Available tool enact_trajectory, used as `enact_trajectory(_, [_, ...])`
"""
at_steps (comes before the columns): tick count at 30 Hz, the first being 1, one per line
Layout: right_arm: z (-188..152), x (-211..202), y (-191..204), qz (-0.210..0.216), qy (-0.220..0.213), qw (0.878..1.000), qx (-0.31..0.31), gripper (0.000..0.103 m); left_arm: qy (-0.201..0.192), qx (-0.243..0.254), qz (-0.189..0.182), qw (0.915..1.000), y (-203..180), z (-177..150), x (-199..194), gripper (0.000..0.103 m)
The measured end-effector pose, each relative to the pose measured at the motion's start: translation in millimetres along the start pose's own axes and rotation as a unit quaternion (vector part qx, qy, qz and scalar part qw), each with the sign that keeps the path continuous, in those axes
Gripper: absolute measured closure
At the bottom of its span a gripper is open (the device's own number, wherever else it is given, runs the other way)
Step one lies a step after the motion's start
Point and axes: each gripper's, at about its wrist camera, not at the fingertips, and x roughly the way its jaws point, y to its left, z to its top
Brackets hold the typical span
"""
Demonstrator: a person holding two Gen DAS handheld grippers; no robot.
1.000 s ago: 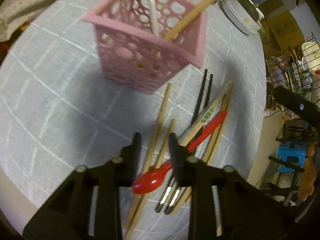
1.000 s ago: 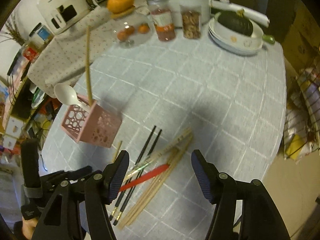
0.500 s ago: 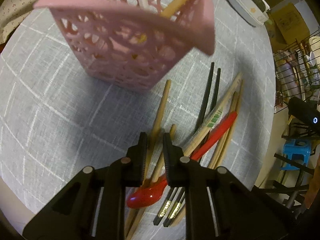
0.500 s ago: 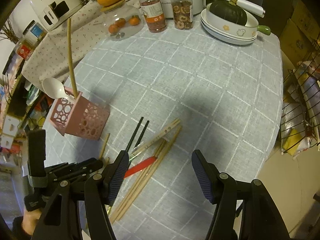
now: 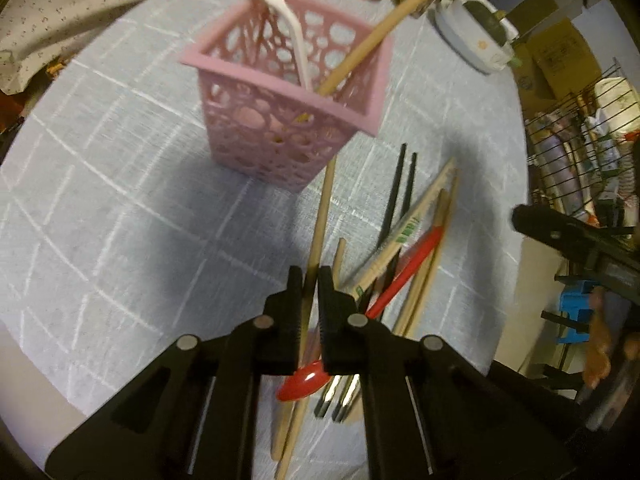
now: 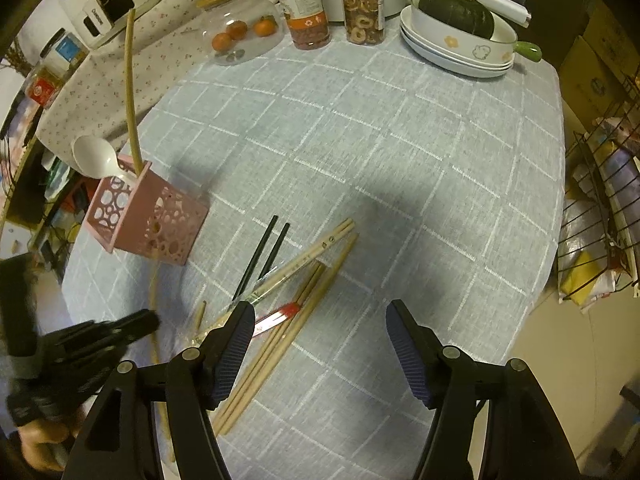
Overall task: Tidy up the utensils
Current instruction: 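Close the left tool on a single wooden chopstick and lift it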
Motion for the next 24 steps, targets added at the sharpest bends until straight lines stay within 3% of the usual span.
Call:
enact_trajectory(6, [-2,7,13,-0.005,0.008,1.000,-0.015,0.033,-0.025,0.005,-0.009,0.9996,16,-15,-29,0.096])
enact_trajectory(12, [1,17,18,-0.017,0.013,1.000,-0.018,0.033,-0.012,-0.011,-0.013,0.9998,32,-27,-27,0.096])
enact_trajectory(24, [30,56,-9,-0.019,0.019,0.998,0.051,0.035,-0.055,-0.018,-0.033,0.9977,42,-28,-62,0.096])
